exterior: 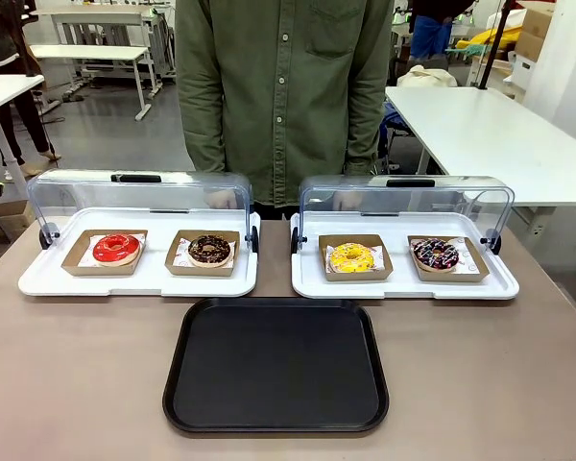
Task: Move the third donut from the left to the tray.
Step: Pick up the Paper togo box containing the Donut indicated by the person and place it on the Handle tray.
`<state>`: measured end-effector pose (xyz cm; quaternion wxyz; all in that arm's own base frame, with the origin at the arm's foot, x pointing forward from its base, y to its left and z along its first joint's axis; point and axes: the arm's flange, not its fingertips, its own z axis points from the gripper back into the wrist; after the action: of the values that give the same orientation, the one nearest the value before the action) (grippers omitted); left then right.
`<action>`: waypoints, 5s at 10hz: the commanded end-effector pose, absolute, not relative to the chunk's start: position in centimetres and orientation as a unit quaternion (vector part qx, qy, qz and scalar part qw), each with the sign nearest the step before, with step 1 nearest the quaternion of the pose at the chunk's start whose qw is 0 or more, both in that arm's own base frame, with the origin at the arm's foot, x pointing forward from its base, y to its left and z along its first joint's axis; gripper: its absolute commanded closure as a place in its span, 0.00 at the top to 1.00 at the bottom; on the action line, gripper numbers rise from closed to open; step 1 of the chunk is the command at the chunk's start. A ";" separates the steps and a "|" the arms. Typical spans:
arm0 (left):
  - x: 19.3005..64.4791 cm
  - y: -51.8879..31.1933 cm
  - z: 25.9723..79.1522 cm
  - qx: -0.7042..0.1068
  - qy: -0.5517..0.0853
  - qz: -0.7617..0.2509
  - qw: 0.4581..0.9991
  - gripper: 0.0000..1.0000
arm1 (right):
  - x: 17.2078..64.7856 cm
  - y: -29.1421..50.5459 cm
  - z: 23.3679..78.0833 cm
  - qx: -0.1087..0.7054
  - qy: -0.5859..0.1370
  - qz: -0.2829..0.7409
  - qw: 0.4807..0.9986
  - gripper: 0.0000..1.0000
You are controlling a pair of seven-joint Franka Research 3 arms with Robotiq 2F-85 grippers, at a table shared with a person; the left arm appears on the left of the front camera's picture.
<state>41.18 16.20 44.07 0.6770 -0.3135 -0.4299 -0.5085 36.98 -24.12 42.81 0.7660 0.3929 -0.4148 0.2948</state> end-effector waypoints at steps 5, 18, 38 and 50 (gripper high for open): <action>41.3 16.3 44.3 -0.317 -0.432 -0.510 0.673 1.00 | 37.0 -24.0 42.7 0.393 -0.427 0.302 0.756 1.00; 41.3 16.3 44.3 -0.317 -0.432 -0.510 0.673 1.00 | 37.0 -24.0 42.7 0.393 -0.427 0.302 0.756 1.00; 41.3 16.3 44.3 -0.317 -0.432 -0.510 0.673 1.00 | 37.0 -24.0 42.7 0.393 -0.427 0.302 0.756 1.00; 41.3 16.3 44.3 -0.317 -0.432 -0.510 0.673 1.00 | 37.0 -24.0 42.7 0.393 -0.427 0.302 0.756 1.00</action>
<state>41.18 16.20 44.07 0.6771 -0.3135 -0.4299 -0.5084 36.96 -24.11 42.80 0.7655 0.3938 -0.4147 0.2950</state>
